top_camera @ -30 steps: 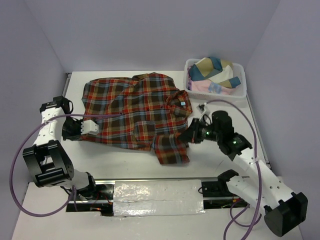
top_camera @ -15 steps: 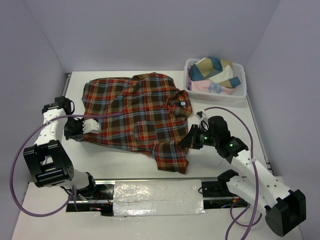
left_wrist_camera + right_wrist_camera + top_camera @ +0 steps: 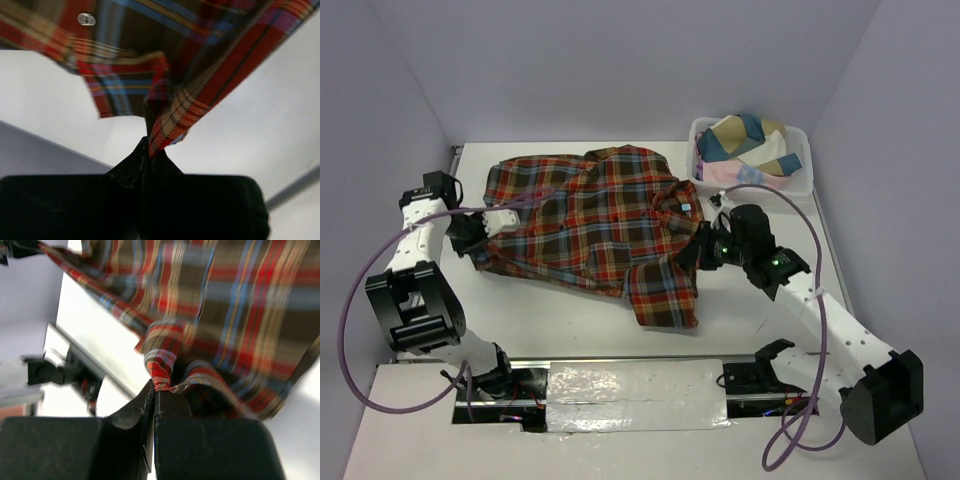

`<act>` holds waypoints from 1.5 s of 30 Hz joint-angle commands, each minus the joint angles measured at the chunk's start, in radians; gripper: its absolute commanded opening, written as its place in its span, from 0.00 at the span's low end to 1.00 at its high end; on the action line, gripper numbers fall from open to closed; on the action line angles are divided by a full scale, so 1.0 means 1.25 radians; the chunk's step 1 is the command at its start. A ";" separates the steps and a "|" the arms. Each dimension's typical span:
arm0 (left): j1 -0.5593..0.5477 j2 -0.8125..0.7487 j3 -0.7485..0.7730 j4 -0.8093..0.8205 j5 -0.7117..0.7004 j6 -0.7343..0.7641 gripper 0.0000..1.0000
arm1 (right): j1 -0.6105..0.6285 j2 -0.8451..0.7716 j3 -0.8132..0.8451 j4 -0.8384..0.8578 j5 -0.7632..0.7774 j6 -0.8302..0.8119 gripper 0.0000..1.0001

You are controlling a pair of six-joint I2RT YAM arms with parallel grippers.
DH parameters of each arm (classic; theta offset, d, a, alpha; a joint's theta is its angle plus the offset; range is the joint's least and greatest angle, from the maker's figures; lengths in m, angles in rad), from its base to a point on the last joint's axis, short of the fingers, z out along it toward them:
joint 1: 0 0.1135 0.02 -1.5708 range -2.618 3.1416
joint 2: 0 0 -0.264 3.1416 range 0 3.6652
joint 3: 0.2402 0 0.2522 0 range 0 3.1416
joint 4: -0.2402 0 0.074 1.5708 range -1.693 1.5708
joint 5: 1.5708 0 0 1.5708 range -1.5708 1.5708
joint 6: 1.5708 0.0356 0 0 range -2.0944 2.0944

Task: Fold and stack the long sleeve shirts
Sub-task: Flatten the shirt out

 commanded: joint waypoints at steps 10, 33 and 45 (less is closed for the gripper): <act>0.028 0.163 0.095 0.048 0.092 -0.193 0.14 | -0.090 0.277 0.162 0.147 0.014 -0.130 0.00; 0.015 -0.043 -0.186 0.223 0.084 0.116 0.62 | -0.098 0.353 0.168 0.215 -0.067 -0.092 0.00; -0.019 -0.007 -0.249 0.384 0.047 0.073 0.64 | -0.098 0.322 0.124 0.226 -0.068 -0.083 0.00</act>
